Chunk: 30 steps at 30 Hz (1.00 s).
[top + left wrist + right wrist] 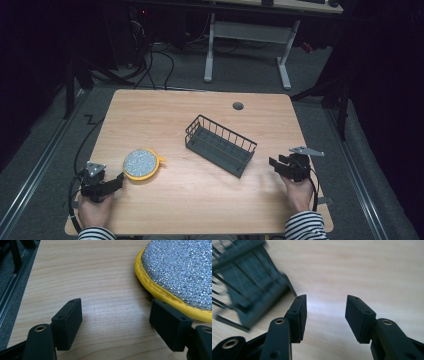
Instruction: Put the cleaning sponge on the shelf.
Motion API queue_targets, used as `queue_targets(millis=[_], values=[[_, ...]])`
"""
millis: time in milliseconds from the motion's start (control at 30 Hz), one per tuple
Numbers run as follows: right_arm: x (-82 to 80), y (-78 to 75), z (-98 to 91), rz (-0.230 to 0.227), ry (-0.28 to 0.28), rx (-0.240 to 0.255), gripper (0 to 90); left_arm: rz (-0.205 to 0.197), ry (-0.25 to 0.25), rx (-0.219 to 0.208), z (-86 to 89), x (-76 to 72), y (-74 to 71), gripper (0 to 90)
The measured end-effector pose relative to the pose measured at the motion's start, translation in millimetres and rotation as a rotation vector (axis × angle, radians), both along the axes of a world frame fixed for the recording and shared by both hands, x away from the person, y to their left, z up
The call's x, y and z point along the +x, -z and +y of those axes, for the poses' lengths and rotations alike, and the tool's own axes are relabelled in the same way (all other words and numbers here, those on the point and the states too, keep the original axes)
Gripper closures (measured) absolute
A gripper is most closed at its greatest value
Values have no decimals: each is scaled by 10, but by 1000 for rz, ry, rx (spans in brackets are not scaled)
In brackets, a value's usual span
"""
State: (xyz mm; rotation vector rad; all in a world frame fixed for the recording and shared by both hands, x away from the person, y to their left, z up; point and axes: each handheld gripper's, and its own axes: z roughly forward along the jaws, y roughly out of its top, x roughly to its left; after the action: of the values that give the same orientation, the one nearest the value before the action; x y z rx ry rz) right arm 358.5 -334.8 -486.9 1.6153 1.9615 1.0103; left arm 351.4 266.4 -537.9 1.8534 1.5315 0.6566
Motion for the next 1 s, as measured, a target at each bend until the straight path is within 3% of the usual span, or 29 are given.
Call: queue_targets(millis=[133,300,367,500,667,1000], values=[[-112,263,-59,21,45,-4,509,7,24,-1,-1,9,0,222],[-165,370,-54,14,51,-34,485,5,3,-42,2,-10,-2,219],[-188,422,-35,-3,53,-52,475,6,16,-56,23,-19,-4,211],[-193,427,-16,-11,60,-82,471,22,55,-22,30,-33,-17,219],[-194,431,48,-14,42,-157,448,5,53,-79,75,-72,-95,273],[-197,431,59,-16,56,-169,418,-13,75,-125,56,8,-427,249]])
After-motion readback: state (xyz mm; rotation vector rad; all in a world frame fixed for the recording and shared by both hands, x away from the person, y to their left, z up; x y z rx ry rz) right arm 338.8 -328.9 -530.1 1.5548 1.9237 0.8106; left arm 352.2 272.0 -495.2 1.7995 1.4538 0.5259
